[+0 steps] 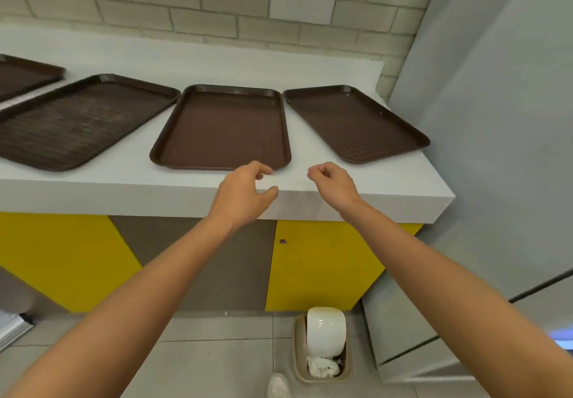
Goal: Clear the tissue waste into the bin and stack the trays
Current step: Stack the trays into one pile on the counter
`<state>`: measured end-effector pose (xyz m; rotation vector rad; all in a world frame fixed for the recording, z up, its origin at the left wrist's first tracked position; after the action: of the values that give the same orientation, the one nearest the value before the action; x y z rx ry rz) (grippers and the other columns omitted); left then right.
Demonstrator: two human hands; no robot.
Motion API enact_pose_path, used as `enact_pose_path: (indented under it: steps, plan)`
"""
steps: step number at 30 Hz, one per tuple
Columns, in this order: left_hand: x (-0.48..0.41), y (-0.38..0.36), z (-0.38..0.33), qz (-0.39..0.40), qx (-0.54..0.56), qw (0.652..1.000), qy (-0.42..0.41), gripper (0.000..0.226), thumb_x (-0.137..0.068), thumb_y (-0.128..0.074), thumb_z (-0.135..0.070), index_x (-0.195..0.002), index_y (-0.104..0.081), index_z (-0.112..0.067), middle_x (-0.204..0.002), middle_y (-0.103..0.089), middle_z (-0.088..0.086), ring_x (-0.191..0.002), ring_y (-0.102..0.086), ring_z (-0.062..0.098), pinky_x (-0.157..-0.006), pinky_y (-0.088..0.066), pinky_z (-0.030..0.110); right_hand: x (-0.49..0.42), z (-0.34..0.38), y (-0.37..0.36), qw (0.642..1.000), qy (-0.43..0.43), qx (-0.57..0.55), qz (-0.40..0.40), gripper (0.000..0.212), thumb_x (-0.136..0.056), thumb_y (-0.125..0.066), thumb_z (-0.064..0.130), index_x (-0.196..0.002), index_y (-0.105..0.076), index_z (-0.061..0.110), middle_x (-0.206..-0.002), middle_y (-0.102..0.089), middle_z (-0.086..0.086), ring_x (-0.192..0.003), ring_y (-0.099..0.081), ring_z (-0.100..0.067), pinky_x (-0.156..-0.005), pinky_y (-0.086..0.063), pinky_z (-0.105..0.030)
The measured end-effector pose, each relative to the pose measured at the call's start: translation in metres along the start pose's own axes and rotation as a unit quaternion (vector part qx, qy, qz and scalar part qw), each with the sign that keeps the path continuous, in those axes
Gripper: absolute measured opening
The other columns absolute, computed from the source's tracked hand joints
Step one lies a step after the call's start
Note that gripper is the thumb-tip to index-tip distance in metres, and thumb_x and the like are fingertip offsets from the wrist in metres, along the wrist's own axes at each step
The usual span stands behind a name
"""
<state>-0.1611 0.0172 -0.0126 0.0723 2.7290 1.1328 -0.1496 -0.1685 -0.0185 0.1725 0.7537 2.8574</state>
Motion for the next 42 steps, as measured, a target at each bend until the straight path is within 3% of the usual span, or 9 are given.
enact_pose_path:
  steps: [5, 12, 18, 23, 26, 29, 36, 39, 42]
  plan:
    - [-0.043, 0.023, 0.024, -0.026, -0.013, 1.000, 0.005, 0.034, -0.084, -0.064, -0.034, -0.116, -0.057, -0.025, -0.117, -0.060, -0.003, -0.106, -0.056, 0.015, -0.089, -0.047, 0.031, -0.043, 0.023, -0.026, 1.000, 0.022, 0.012, 0.003, 0.028, -0.093, -0.051, 0.024, -0.119, -0.057, 0.016, -0.111, -0.055, 0.004, -0.102, -0.050, -0.011, -0.083, -0.037, -0.022]
    - [-0.115, 0.048, 0.064, -0.038, -0.058, 0.997, 0.014, 0.035, -0.087, -0.061, -0.032, -0.120, -0.056, -0.024, -0.122, -0.057, -0.002, -0.106, -0.053, 0.015, -0.087, -0.044, 0.028, -0.127, 0.036, -0.054, 0.998, 0.031, 0.057, -0.010, 0.032, -0.091, -0.053, 0.020, -0.122, -0.058, 0.015, -0.128, -0.055, -0.003, -0.117, -0.051, -0.017, -0.091, -0.038, -0.023]
    - [-0.166, 0.073, 0.104, -0.068, -0.135, 0.987, 0.048, 0.038, -0.087, -0.060, -0.032, -0.124, -0.054, -0.023, -0.135, -0.047, 0.004, -0.122, -0.043, 0.022, -0.100, -0.042, 0.038, -0.182, 0.035, -0.069, 0.997, 0.000, 0.080, -0.011, 0.048, -0.089, -0.055, 0.023, -0.136, -0.045, 0.014, -0.140, -0.043, -0.008, -0.124, -0.049, -0.023, -0.100, -0.041, -0.031]
    - [-0.184, 0.078, 0.134, -0.039, -0.190, 0.976, 0.099, 0.048, -0.086, -0.061, -0.036, -0.130, -0.048, -0.022, -0.142, -0.039, 0.007, -0.128, -0.038, 0.025, -0.103, -0.041, 0.042, -0.197, 0.027, -0.084, 0.996, -0.045, 0.078, 0.001, 0.056, -0.087, -0.058, 0.022, -0.139, -0.040, 0.011, -0.136, -0.049, -0.010, -0.114, -0.056, -0.024, -0.098, -0.047, -0.035]
    - [-0.192, 0.081, 0.149, -0.018, -0.222, 0.968, 0.119, 0.055, -0.086, -0.060, -0.040, -0.135, -0.042, -0.023, -0.148, -0.030, 0.009, -0.136, -0.030, 0.027, -0.108, -0.034, 0.043, -0.200, 0.024, -0.092, 0.994, -0.060, 0.087, -0.016, 0.056, -0.089, -0.057, 0.020, -0.140, -0.035, 0.009, -0.135, -0.050, -0.010, -0.118, -0.054, -0.028, -0.100, -0.046, -0.037]
    - [-0.196, 0.085, 0.161, 0.005, -0.213, 0.965, 0.151, 0.056, -0.088, -0.058, -0.035, -0.138, -0.037, -0.020, -0.145, -0.031, 0.012, -0.131, -0.033, 0.030, -0.103, -0.038, 0.043, -0.202, 0.023, -0.095, 0.990, -0.081, 0.109, -0.032, 0.055, -0.092, -0.053, 0.020, -0.142, -0.033, 0.007, -0.139, -0.045, -0.012, -0.122, -0.050, -0.030, -0.102, -0.044, -0.038]
    - [-0.200, 0.090, 0.184, -0.003, -0.176, 0.968, 0.178, 0.053, -0.093, -0.044, -0.007, -0.143, -0.027, -0.010, -0.137, -0.039, 0.019, -0.113, -0.052, 0.035, -0.093, -0.045, 0.041, -0.209, 0.023, -0.093, 0.985, -0.094, 0.141, -0.044, 0.036, -0.095, -0.045, 0.015, -0.129, -0.048, 0.004, -0.120, -0.058, -0.013, -0.108, -0.057, -0.030, -0.086, -0.046, -0.033]
    - [-0.202, 0.089, 0.185, 0.002, -0.203, 0.965, 0.167, 0.055, -0.091, -0.046, -0.002, -0.142, -0.026, -0.007, -0.134, -0.039, 0.019, -0.107, -0.054, 0.036, -0.087, -0.046, 0.040, -0.214, 0.022, -0.092, 0.982, -0.103, 0.154, -0.046, 0.020, -0.095, -0.044, 0.016, -0.106, -0.054, 0.003, -0.101, -0.059, -0.013, -0.089, -0.057, -0.027, -0.069, -0.043, -0.028]
    - [-0.203, 0.089, 0.188, 0.008, -0.206, 0.962, 0.181, 0.044, -0.088, -0.051, -0.004, -0.130, -0.034, -0.003, -0.125, -0.042, 0.019, -0.100, -0.055, 0.037, -0.077, -0.044, 0.039, -0.217, 0.020, -0.091, 0.980, -0.103, 0.161, -0.057, 0.014, -0.094, -0.044, 0.016, -0.087, -0.046, 0.005, -0.082, -0.053, -0.010, -0.077, -0.052, -0.025, -0.053, -0.035, -0.027]
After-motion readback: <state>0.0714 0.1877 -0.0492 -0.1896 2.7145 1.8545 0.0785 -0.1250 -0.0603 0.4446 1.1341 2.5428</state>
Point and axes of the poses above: each hand's wrist, its own x-axis away from the middle knuckle, its own y-axis out of the back of the hand, z = x × y, the point moved 4 cm from there along -x, towards the middle knuckle
